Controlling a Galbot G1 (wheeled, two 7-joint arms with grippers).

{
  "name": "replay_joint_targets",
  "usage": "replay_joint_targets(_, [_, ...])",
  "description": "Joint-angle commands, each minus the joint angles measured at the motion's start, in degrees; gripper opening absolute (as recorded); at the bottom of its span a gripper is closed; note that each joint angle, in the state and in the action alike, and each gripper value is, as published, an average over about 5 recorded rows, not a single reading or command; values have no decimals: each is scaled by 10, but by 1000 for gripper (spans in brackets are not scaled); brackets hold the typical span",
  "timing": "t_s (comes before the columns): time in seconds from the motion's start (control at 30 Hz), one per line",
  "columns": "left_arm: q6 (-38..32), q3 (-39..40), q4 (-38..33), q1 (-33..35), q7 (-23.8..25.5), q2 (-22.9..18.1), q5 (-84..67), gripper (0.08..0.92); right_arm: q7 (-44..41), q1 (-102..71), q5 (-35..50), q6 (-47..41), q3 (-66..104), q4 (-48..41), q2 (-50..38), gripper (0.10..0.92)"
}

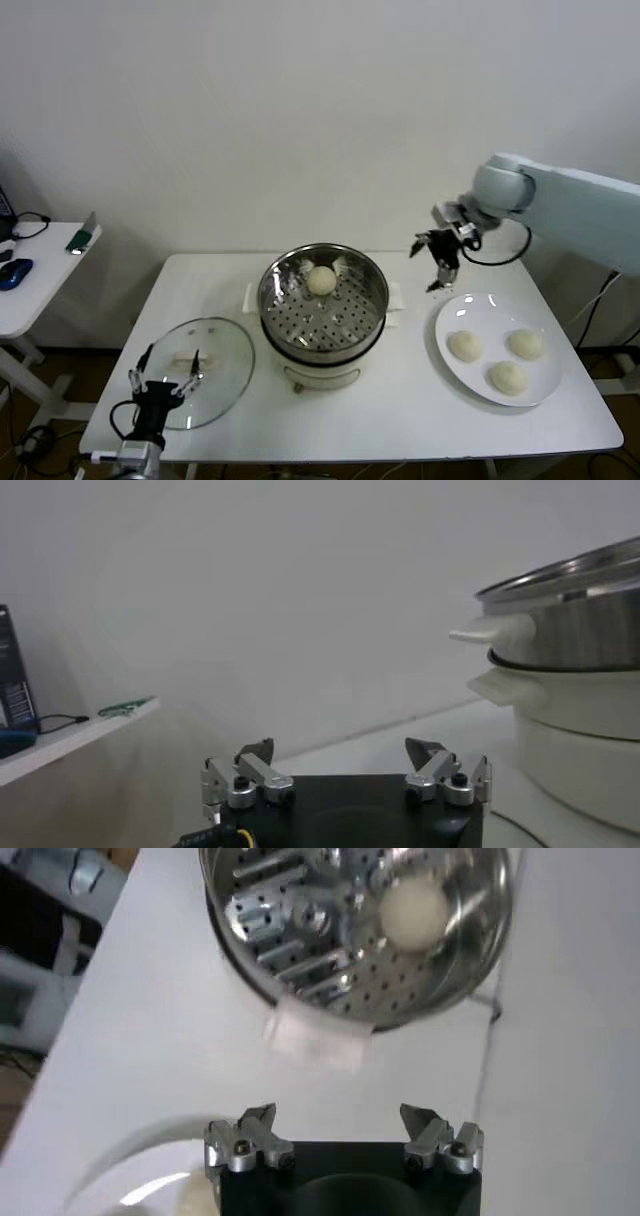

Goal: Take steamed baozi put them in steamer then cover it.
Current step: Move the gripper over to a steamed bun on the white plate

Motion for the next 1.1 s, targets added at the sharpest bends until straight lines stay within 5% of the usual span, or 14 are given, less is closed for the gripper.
replay_joint_targets(0.03, [-1,-1,3,1,-2,-2,2,823,-14,-172,-84,-53,114,-61,-48,823])
replay_joint_targets(0.5, [12,3,-3,-3,-11,-15,16,823,-10,-273,-173,-32,201,-108,-31,823])
replay_joint_targets(1.1, [9,0,6,-1,-13,-18,21,823,-6,-320,-189,-23,237,-148,1,823])
